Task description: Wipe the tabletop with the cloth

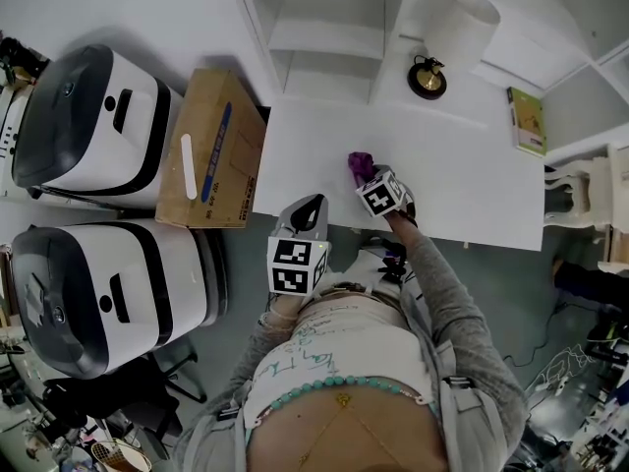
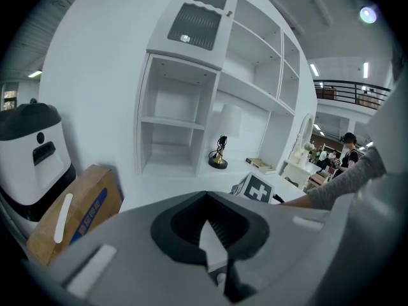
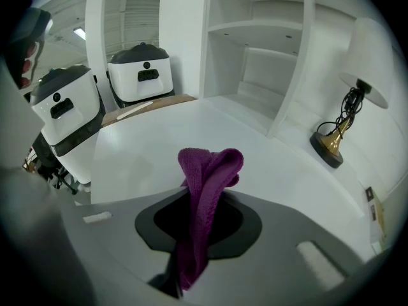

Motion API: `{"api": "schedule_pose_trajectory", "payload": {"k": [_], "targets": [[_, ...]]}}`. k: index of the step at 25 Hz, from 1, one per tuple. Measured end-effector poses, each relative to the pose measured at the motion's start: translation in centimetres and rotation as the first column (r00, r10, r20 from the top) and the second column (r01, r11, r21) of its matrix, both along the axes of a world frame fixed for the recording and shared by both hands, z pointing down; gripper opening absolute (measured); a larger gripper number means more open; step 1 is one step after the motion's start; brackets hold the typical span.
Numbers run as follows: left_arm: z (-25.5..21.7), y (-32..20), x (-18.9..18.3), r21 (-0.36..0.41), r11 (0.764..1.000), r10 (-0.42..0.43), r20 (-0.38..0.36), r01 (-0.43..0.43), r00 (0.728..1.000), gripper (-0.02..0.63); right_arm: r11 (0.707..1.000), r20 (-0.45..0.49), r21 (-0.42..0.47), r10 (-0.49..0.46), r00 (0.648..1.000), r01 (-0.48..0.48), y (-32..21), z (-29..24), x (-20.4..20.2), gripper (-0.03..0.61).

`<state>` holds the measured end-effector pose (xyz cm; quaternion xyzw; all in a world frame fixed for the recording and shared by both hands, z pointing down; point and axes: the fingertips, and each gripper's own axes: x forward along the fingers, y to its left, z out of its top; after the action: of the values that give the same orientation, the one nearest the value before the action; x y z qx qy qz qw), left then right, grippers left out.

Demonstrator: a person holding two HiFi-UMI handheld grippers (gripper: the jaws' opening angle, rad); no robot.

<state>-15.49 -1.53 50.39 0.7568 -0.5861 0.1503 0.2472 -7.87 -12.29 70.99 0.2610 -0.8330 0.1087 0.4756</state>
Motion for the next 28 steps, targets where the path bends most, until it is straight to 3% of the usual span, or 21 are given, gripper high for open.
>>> {"api": "schedule_pose_trajectory", "payload": {"k": [28], "targets": [[0.4, 1.1, -6.6, 0.000, 1.000, -0.005, 0.002, 0.005, 1.000, 0.005, 1.000, 0.020, 0.017, -0.017, 1.000, 0.017, 1.4, -0.1, -7.5, 0.075]]}}
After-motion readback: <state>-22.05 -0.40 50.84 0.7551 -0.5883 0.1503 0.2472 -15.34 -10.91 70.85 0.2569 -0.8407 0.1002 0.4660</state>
